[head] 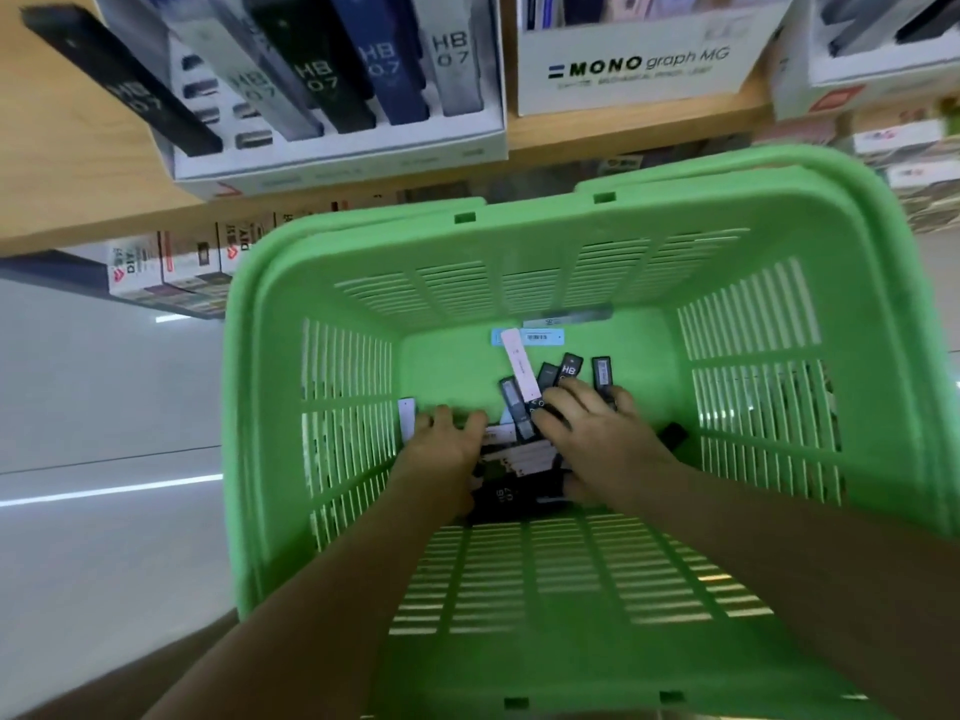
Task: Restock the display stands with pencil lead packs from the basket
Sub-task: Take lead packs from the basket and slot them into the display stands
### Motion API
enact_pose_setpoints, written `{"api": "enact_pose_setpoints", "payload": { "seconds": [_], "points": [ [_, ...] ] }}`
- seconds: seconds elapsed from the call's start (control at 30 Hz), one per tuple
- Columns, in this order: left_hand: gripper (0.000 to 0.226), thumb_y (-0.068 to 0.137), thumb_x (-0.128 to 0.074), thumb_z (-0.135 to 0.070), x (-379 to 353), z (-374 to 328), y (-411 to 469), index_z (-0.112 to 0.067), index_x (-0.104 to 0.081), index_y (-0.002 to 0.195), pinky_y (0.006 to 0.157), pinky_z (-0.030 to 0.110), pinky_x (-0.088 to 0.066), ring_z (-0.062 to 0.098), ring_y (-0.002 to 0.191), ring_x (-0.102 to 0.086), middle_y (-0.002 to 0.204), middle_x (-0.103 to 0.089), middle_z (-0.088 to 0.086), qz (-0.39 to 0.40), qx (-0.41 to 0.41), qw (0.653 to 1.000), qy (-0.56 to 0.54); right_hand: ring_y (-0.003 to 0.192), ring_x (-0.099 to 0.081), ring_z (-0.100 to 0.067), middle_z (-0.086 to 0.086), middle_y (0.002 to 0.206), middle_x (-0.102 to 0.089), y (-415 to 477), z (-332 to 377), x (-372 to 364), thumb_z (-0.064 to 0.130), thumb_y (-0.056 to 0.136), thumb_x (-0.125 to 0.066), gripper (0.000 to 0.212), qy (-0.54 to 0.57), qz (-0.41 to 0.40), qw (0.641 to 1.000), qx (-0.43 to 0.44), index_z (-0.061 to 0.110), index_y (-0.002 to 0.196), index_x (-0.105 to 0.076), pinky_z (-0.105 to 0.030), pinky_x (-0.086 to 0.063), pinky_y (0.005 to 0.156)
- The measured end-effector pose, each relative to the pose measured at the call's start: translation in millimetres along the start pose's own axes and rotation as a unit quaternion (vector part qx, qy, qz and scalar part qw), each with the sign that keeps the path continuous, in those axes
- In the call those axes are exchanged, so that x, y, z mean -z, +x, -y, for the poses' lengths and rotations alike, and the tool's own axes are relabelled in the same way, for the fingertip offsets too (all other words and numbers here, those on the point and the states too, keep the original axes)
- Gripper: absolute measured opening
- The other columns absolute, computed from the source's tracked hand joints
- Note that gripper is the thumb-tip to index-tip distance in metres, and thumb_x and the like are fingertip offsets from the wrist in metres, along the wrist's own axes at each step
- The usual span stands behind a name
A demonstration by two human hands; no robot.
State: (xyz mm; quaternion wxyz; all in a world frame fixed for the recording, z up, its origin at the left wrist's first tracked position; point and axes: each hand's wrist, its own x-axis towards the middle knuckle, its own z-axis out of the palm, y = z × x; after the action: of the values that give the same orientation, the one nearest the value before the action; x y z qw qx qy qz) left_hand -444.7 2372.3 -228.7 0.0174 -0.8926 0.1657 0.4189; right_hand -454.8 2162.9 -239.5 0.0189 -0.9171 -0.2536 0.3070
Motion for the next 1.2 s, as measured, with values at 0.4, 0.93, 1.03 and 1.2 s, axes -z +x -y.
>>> {"api": "enact_pose_setpoints", "payload": {
  "seconds": [0.4, 0.93, 1.03, 1.2],
  "points": [
    [0.056, 0.075, -0.071, -0.032, 2, -7, 15, -0.013, -0.045, 0.120, 0.074, 0.029, -0.038, 0.026, 0.096, -0.055, 0.112, -0.053, 0.009, -0.079, 0.092, 0.982, -0.143, 0.104, -0.059, -0.024, -0.001, 0.102, -0.065, 13, 15, 1, 0.012, 0.074, -0.070, 0.031, -0.030, -0.122, 0.991, 0.044, 0.016, 0.105, -0.067, -0.042, -0.043, 0.092],
    [0.011, 0.095, -0.058, -0.011, 66, -25, -8, -0.010, -0.068, 0.097, 0.079, 0.041, -0.058, 0.022, 0.080, -0.072, 0.095, -0.074, 0.010, -0.083, 0.128, 0.573, -0.805, 0.098, -0.069, -0.027, -0.011, 0.117, -0.070, 14, -3, 84, -0.002, 0.090, -0.060, 0.043, 0.811, 0.171, 0.549, -0.107, 0.025, 0.123, -0.059, -0.045, -0.059, 0.082],
    [0.022, 0.099, -0.052, -0.029, 76, -46, -24, -0.016, -0.069, 0.100, 0.083, 0.039, -0.056, 0.021, 0.088, -0.072, 0.096, -0.075, 0.005, -0.126, 0.131, 0.577, -0.796, 0.098, -0.070, -0.024, -0.008, 0.107, -0.073, 5, 16, 100, 0.011, 0.093, -0.059, 0.029, 0.833, 0.124, 0.526, -0.116, 0.018, 0.120, -0.064, -0.047, -0.059, 0.081],
    [0.039, 0.095, -0.047, -0.052, 96, -56, -59, -0.018, -0.066, 0.101, 0.070, 0.028, -0.050, 0.015, 0.088, -0.069, 0.096, -0.074, 0.000, -0.137, 0.142, 0.614, -0.765, 0.094, -0.072, -0.026, -0.011, 0.107, -0.074, -27, 31, 124, 0.026, 0.091, -0.066, 0.036, 0.836, 0.053, 0.534, -0.111, 0.013, 0.124, -0.062, -0.032, -0.058, 0.065]
  ]
}}
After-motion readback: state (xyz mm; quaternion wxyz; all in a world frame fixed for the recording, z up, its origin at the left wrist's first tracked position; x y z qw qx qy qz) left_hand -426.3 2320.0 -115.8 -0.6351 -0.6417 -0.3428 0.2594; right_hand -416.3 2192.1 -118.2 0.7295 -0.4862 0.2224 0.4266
